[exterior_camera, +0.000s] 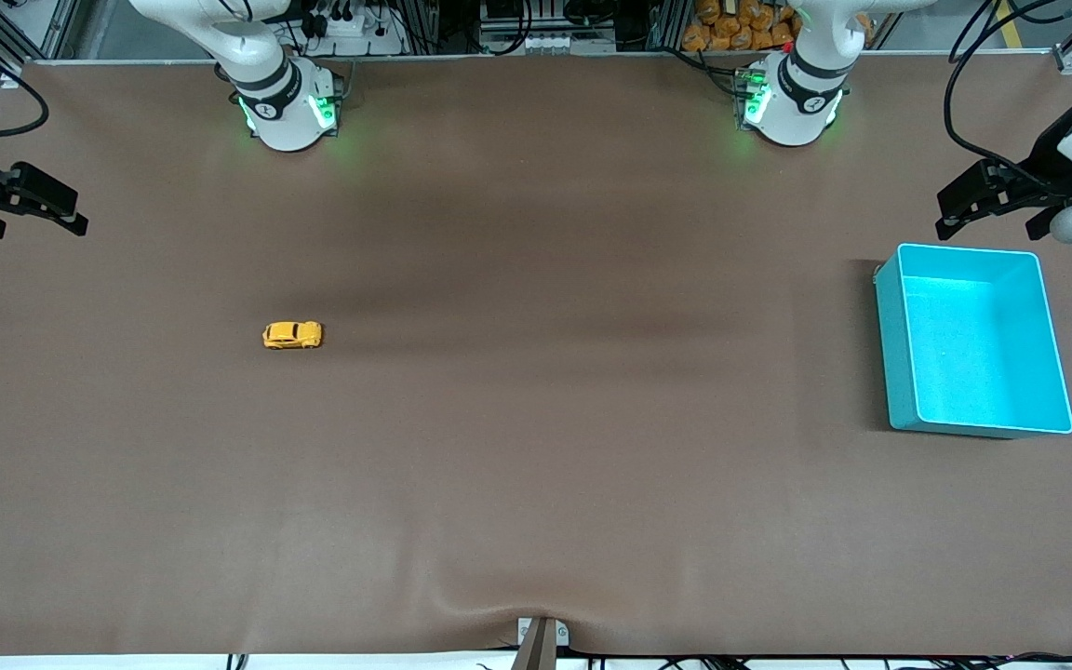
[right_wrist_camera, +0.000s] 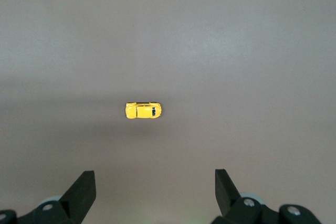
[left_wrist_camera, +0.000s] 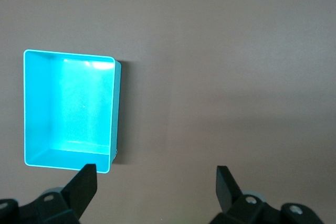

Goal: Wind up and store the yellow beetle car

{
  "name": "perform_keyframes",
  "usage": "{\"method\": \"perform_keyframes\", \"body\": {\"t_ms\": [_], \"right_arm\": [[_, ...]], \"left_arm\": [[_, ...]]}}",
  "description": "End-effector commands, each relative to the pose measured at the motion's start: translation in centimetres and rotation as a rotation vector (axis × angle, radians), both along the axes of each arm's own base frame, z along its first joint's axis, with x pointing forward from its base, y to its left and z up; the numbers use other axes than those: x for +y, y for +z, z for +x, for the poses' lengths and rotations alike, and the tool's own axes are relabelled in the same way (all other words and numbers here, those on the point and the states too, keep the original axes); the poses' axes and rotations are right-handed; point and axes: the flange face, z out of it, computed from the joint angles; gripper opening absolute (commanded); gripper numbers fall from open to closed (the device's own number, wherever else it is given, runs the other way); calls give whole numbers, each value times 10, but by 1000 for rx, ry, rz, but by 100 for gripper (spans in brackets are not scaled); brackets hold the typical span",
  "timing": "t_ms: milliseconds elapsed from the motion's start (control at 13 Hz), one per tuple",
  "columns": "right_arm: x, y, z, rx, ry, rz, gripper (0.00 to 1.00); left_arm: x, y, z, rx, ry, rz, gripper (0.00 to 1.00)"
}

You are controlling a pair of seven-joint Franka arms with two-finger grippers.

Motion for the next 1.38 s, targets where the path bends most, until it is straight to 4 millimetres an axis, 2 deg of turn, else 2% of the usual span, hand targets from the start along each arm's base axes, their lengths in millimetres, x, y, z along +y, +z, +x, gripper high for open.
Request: {"method": "perform_keyframes", "body": {"t_ms": [0, 383, 536, 613, 766, 920, 1150, 1303], "right_arm": [[-2, 1, -6, -4, 7, -8, 100], [22, -25, -2, 71, 43, 7, 100], [40, -36, 2, 92, 74, 4, 100], [41, -48, 2, 123, 112, 7, 100], [53, -73, 0, 182, 313, 30, 100], [55, -97, 1, 219, 366, 32, 100], [75, -136, -2, 228, 577, 27, 100], [96, -170, -8, 232, 734, -14, 100]], "left_arm": [[0, 2, -5, 3, -5, 6, 100], [-2, 4, -6, 0, -1, 6, 100], [-2, 4, -6, 0, -1, 6, 100], [-1, 4, -6, 0, 1, 6, 100], [0, 4, -6, 0, -1, 6, 100], [-2, 1, -7, 6, -2, 5, 100], [-2, -2, -7, 15, -10, 8, 100], [-1, -7, -6, 24, -10, 9, 100]]}}
